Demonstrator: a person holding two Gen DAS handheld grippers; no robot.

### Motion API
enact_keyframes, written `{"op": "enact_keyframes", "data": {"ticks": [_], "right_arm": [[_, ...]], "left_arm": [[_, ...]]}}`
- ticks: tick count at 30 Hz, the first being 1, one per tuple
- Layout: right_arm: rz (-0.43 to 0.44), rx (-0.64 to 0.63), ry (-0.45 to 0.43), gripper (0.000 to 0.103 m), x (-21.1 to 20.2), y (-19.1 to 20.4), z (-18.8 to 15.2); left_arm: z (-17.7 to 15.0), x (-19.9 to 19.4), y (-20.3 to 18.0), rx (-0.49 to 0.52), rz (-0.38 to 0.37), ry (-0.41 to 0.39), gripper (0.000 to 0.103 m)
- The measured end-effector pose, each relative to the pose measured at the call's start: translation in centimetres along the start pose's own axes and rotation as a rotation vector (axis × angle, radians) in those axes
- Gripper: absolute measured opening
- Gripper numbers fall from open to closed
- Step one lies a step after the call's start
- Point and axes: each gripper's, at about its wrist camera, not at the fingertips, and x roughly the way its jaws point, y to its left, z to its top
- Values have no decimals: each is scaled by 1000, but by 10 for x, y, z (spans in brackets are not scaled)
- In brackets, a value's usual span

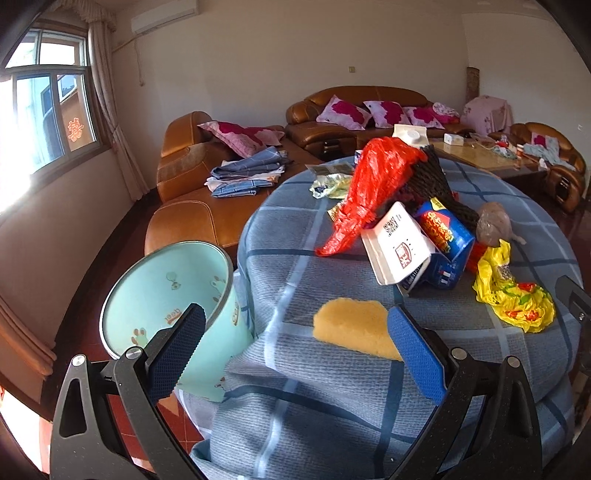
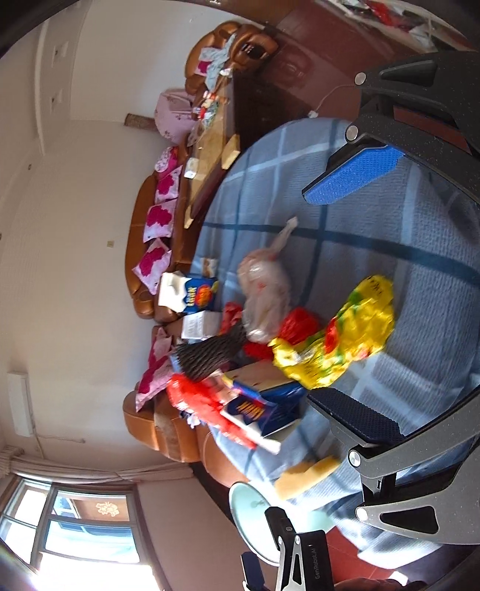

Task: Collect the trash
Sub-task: 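Grasp the yellow sponge with the left tool while the right tool grasps the yellow-green wrapper, then carry the sponge and wrapper with both tools over the teal bin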

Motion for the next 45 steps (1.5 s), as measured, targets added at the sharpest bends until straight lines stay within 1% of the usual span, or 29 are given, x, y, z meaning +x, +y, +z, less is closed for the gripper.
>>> {"op": "enact_keyframes", "data": {"ticks": [4, 6, 8, 10, 11, 12, 13, 15, 17, 18, 19, 20, 21, 22, 23, 24, 25, 26, 27, 28, 30, 33, 36, 39, 45], "right_arm": [[16, -8, 33, 95, 13, -2, -11], [32, -7, 41, 90, 18, -2, -14], [60, -5, 54, 81, 24, -1, -16], [70, -16, 66, 76, 30, 1, -17], [81, -18, 76, 69, 33, 1, -18], [103, -13, 90, 66, 35, 0, -19], [129, -4, 107, 60, 37, -1, -21], [158, -11, 117, 57, 37, 1, -23], [182, -16, 125, 53, 35, 4, -23], [197, -18, 131, 53, 34, 6, -23], [209, -20, 134, 50, 34, 7, -24], [220, -22, 135, 48, 33, 8, -24], [232, -22, 135, 48, 32, 9, -24], [235, -22, 133, 47, 31, 9, -24], [238, -23, 130, 47, 30, 9, -23], [243, -23, 126, 46, 30, 9, -23], [247, -23, 117, 46, 27, 9, -23], [245, -25, 107, 46, 25, 9, -22], [246, -24, 95, 46, 22, 9, -21], [247, -21, 85, 46, 20, 8, -20], [244, -14, 56, 45, 14, 5, -16], [243, -4, 8, 45, 2, 1, -10], [254, 14, -28, 45, -6, -2, 0], [269, 17, -53, 45, -9, 0, 12], [328, 34, -73, 45, 3, 13, 44]], "left_arm": [[-6, 11, -14, 12, -31, 23, 96], [-7, 14, -19, 18, -45, 34, 96], [-8, 19, -24, 27, -59, 44, 95], [-9, 22, -28, 21, -74, 46, 94], [-9, 24, -29, 21, -79, 46, 94], [-8, 24, -30, 22, -81, 45, 94], [-8, 24, -31, 23, -86, 44, 93], [-9, 24, -33, 23, -102, 45, 90], [-8, 24, -34, 21, -122, 51, 89], [-8, 26, -34, 21, -132, 53, 87], [-8, 26, -35, 17, -145, 58, 85], [-8, 27, -35, 12, -163, 63, 81], [-7, 28, -36, 8, -184, 70, 76], [-7, 29, -37, 6, -194, 72, 75], [-7, 29, -38, 8, -211, 74, 68], [-6, 29, -40, 9, -235, 79, 55], [-6, 29, -41, 9, -258, 81, 49], [-6, 29, -43, 14, -276, 82, 41], [-6, 28, -45, 22, -287, 80, 30], [-6, 27, -48, 29, -308, 79, 25], [-6, 25, -50, 41, -322, 75, 13], [-6, 24, -49, 50, -333, 73, 5], [-3, 20, -43, 45, -327, 60, 3], [4, 11, -32, 43, -293, 26, 2], [15, 1, -9, 38, -207, -24, 2]]}}
